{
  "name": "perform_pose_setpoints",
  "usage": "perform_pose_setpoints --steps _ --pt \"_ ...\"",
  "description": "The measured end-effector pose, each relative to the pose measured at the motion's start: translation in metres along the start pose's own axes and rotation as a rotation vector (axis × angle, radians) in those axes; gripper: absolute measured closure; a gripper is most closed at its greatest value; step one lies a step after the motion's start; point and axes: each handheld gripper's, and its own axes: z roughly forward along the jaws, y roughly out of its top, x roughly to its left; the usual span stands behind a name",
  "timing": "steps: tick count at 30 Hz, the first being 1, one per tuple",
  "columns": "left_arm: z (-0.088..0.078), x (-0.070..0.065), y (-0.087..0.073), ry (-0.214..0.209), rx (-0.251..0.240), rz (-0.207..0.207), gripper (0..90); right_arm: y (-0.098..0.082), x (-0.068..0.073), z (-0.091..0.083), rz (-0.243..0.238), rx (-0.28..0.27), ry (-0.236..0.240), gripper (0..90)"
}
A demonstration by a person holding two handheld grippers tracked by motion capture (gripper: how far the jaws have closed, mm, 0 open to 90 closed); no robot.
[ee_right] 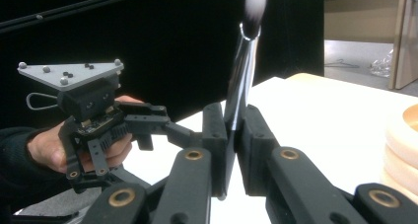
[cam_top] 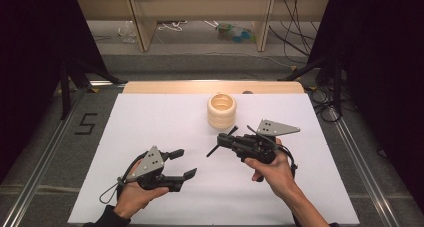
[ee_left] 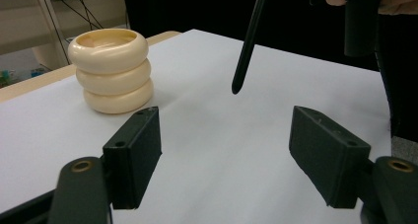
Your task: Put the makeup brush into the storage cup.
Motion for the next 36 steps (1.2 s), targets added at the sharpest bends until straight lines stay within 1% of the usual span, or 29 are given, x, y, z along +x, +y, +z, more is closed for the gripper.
perform_pose_setpoints --steps 2,3,4,5,6,7,9,11,12,13,14,15,16,17,18,19,21,23,24,25,26,27,30,31,32,33,34,35,36 --pt "-0.001 0.001 0.000 0.003 -0.004 0.002 28.0 0.000 -0.001 0.000 -0.008 -0.010 -0.002 83.7" --pt "-0.001 0.002 0.000 0.003 -0.006 0.006 28.0 0.001 -0.001 -0.001 -0.001 -0.008 0.001 83.7" --pt "-0.001 0.002 0.000 0.008 -0.007 -0.003 28.0 0.001 -0.001 -0.001 -0.002 -0.005 -0.003 83.7" --pt "-0.002 0.003 0.000 0.012 -0.005 0.008 27.9 0.001 -0.002 -0.002 -0.003 -0.004 -0.011 83.7" --pt "-0.002 0.003 -0.001 0.009 -0.013 -0.002 27.9 0.001 -0.002 -0.002 -0.009 -0.003 -0.011 83.7" --pt "-0.003 0.004 0.000 0.020 -0.009 0.006 27.7 0.002 -0.002 -0.002 -0.008 -0.008 -0.012 83.7" --pt "-0.005 0.006 -0.001 0.028 -0.012 0.007 27.6 0.002 -0.003 -0.003 -0.008 -0.004 -0.019 83.7" --pt "-0.006 0.008 -0.001 0.037 -0.015 0.001 27.6 0.003 -0.004 -0.005 -0.009 -0.002 -0.023 83.7" --pt "-0.007 0.009 -0.002 0.040 -0.016 -0.004 27.5 0.003 -0.004 -0.004 -0.008 -0.014 -0.022 83.7" --pt "-0.008 0.010 -0.002 0.042 -0.015 0.003 27.5 0.003 -0.005 -0.005 -0.008 -0.006 -0.025 83.7" --pt "-0.009 0.010 -0.002 0.043 -0.015 -0.009 27.5 0.003 -0.005 -0.006 -0.010 -0.005 -0.028 83.7" --pt "-0.009 0.012 -0.002 0.044 -0.013 0.000 27.5 0.004 -0.006 -0.007 -0.014 0.002 -0.029 83.7" --pt "-0.010 0.012 -0.003 0.044 -0.013 -0.001 27.4 0.003 -0.006 -0.006 -0.013 -0.018 -0.029 83.7" --pt "-0.011 0.013 -0.003 0.049 -0.013 -0.004 27.4 0.004 -0.006 -0.007 -0.004 -0.016 -0.030 83.7" --pt "-0.012 0.013 -0.003 0.047 -0.015 -0.005 27.3 0.005 -0.007 -0.008 -0.005 -0.009 -0.033 83.7" --pt "-0.013 0.014 -0.003 0.054 -0.014 -0.001 27.3 0.005 -0.007 -0.008 -0.011 -0.019 -0.031 83.7" --pt "-0.014 0.016 -0.004 0.059 -0.013 -0.006 27.3 0.006 -0.008 -0.009 -0.014 -0.021 -0.036 83.7" --pt "-0.016 0.018 -0.004 0.068 -0.011 0.007 27.2 0.008 -0.009 -0.011 -0.011 -0.023 -0.039 83.7" --pt "-0.017 0.019 -0.005 0.073 -0.012 0.003 27.2 0.008 -0.010 -0.011 -0.018 -0.024 -0.044 83.7" --pt "-0.017 0.019 -0.005 0.074 -0.014 0.000 27.2 0.008 -0.010 -0.012 -0.007 -0.028 -0.048 83.7" --pt "-0.018 0.020 -0.005 0.077 -0.013 0.002 27.3 0.009 -0.012 -0.013 -0.019 -0.033 -0.048 83.7" --pt "-0.019 0.021 -0.006 0.080 -0.014 -0.002 27.3 0.009 -0.012 -0.014 -0.009 -0.026 -0.053 83.7" --pt "-0.021 0.023 -0.007 0.085 -0.011 0.000 27.3 0.010 -0.016 -0.015 -0.015 -0.027 -0.066 83.7" --pt "-0.022 0.022 -0.008 0.088 -0.010 -0.009 27.2 0.010 -0.017 -0.015 -0.018 -0.031 -0.068 83.7" --pt "-0.022 0.024 -0.007 0.089 -0.014 0.000 27.2 0.011 -0.017 -0.015 -0.011 -0.033 -0.071 83.7" --pt "-0.023 0.024 -0.008 0.093 -0.015 -0.006 27.2 0.011 -0.019 -0.016 -0.015 -0.036 -0.075 83.7" --pt "-0.024 0.025 -0.008 0.095 -0.018 -0.012 27.2 0.012 -0.020 -0.017 -0.031 -0.018 -0.078 83.7" --pt "-0.025 0.026 -0.008 0.098 -0.019 -0.006 27.2 0.013 -0.021 -0.018 -0.020 -0.026 -0.089 83.7" --pt "-0.026 0.027 -0.009 0.102 -0.020 -0.010 27.2 0.013 -0.022 -0.018 -0.038 -0.031 -0.102 83.7"
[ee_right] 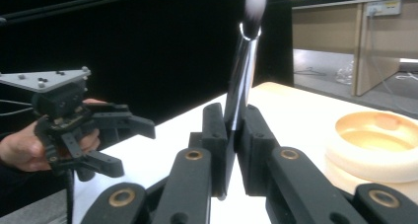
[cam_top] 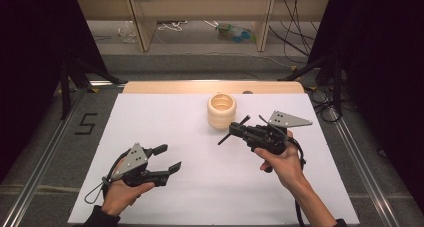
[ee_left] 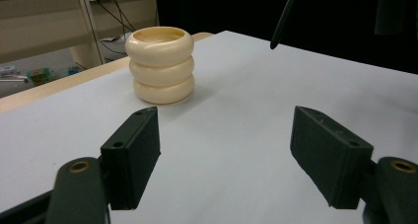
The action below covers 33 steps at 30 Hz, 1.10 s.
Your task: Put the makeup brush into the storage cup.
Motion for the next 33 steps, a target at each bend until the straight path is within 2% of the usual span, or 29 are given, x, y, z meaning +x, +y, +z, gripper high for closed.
perform_pose_setpoints --steps 3,7,11,13,15,16,17,19,20,23,28,29,33 --pt "-0.001 0.001 -0.001 0.004 -0.006 -0.009 27.2 0.002 -0.003 -0.003 0.013 0.019 -0.006 83.7" --pt "-0.002 0.002 -0.002 0.012 -0.007 -0.013 27.0 0.003 -0.007 -0.002 -0.001 0.007 -0.023 83.7" --pt "-0.003 0.003 -0.002 0.015 -0.010 -0.011 27.1 0.005 -0.011 -0.003 -0.008 0.033 -0.040 83.7" --pt "-0.004 0.004 -0.002 0.017 -0.008 -0.001 27.1 0.005 -0.013 -0.002 -0.010 0.017 -0.046 83.7" --pt "-0.005 0.004 -0.003 0.025 -0.009 -0.012 27.1 0.005 -0.016 -0.004 -0.011 0.038 -0.055 83.7" --pt "-0.005 0.005 -0.003 0.024 -0.013 -0.015 27.0 0.005 -0.016 -0.003 -0.009 0.022 -0.058 83.7" --pt "-0.006 0.006 -0.003 0.029 -0.011 -0.006 27.0 0.006 -0.017 -0.005 -0.007 0.043 -0.060 83.7" --pt "-0.006 0.006 -0.004 0.025 -0.019 -0.025 27.0 0.006 -0.020 -0.005 -0.014 0.031 -0.068 83.7" --pt "-0.007 0.007 -0.004 0.032 -0.012 -0.010 26.9 0.007 -0.021 -0.005 -0.012 0.041 -0.069 83.7" --pt "-0.007 0.008 -0.004 0.038 -0.012 -0.026 26.6 0.009 -0.025 -0.004 -0.009 0.029 -0.077 83.7" --pt "-0.008 0.008 -0.004 0.040 -0.016 -0.024 24.9 0.012 -0.032 0.001 -0.005 0.036 -0.087 83.7" --pt "-0.008 0.009 -0.004 0.040 -0.016 -0.012 24.9 0.013 -0.033 0.002 -0.004 0.034 -0.093 83.7" --pt "-0.008 0.009 -0.005 0.045 -0.017 -0.020 24.7 0.014 -0.038 0.005 -0.002 0.028 -0.103 83.7"
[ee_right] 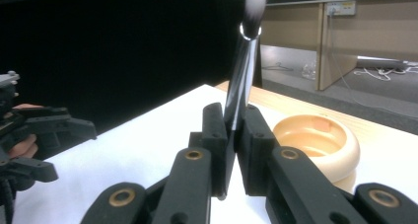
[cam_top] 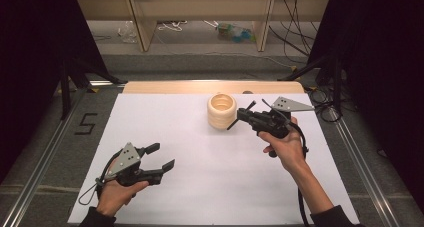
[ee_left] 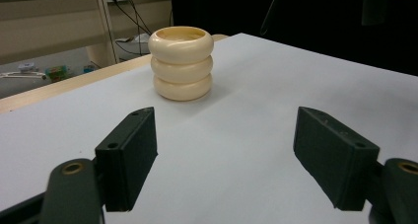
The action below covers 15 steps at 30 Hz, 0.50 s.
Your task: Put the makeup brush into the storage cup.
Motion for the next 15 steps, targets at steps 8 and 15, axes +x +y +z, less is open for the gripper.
perform_pose_setpoints --steps 8,15 --pt "0.001 -0.001 0.000 -0.007 0.000 0.014 24.7 0.002 -0.010 0.006 -0.006 0.007 -0.030 83.7" --pt "0.001 -0.002 0.000 -0.001 0.011 0.017 24.6 0.005 -0.015 0.009 0.013 0.034 -0.038 83.7"
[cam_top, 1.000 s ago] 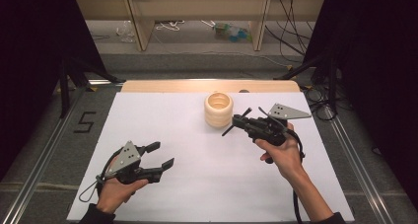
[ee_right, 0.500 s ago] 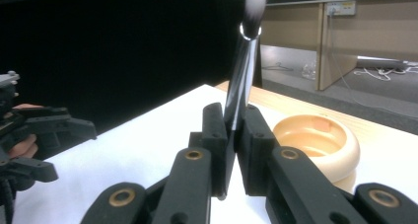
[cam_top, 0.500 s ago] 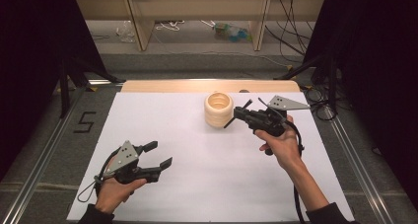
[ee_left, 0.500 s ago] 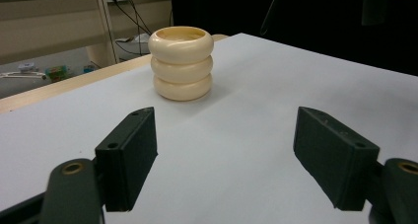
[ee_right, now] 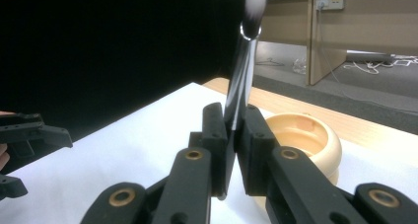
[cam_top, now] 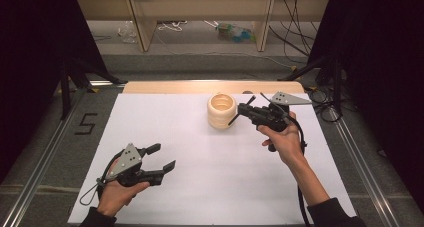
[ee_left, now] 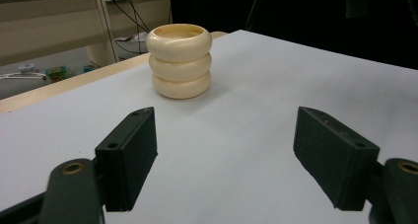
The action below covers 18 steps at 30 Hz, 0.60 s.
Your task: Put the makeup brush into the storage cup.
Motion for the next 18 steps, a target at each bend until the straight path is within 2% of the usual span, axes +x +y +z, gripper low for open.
perform_pose_setpoints --steps 1,3,5,6,8,9,12,13,16,18 --pt "0.000 -0.001 0.000 0.000 0.000 -0.009 24.6 0.000 0.000 0.000 0.000 0.003 0.002 83.7" --pt "0.001 0.000 0.000 -0.004 0.001 0.012 24.7 0.002 -0.002 0.002 -0.005 -0.010 -0.009 83.7" --pt "0.001 0.000 0.000 -0.005 0.002 0.011 24.6 0.004 -0.003 0.002 -0.002 0.006 -0.007 83.7" --pt "0.001 0.000 0.000 -0.004 0.001 0.010 24.7 0.005 -0.004 0.003 -0.017 0.001 -0.014 83.7" --pt "0.001 0.000 0.000 -0.005 0.000 0.010 24.6 0.006 -0.004 0.004 -0.012 0.001 -0.013 83.7" --pt "0.001 -0.001 0.000 -0.005 0.000 -0.002 24.7 0.007 -0.005 0.005 -0.029 -0.004 -0.023 83.7" --pt "0.001 -0.001 0.000 -0.005 -0.001 0.001 24.6 0.009 -0.006 0.008 0.000 -0.003 -0.018 83.7" --pt "0.001 -0.001 0.000 -0.004 0.000 0.001 24.6 0.010 -0.008 0.008 -0.025 -0.003 -0.033 83.7" --pt "0.001 -0.001 0.000 -0.005 -0.002 0.002 24.6 0.013 -0.010 0.010 -0.013 -0.001 -0.037 83.7" --pt "0.000 0.000 0.001 -0.004 -0.003 0.004 24.6 0.016 -0.011 0.010 -0.025 0.007 -0.048 83.7"
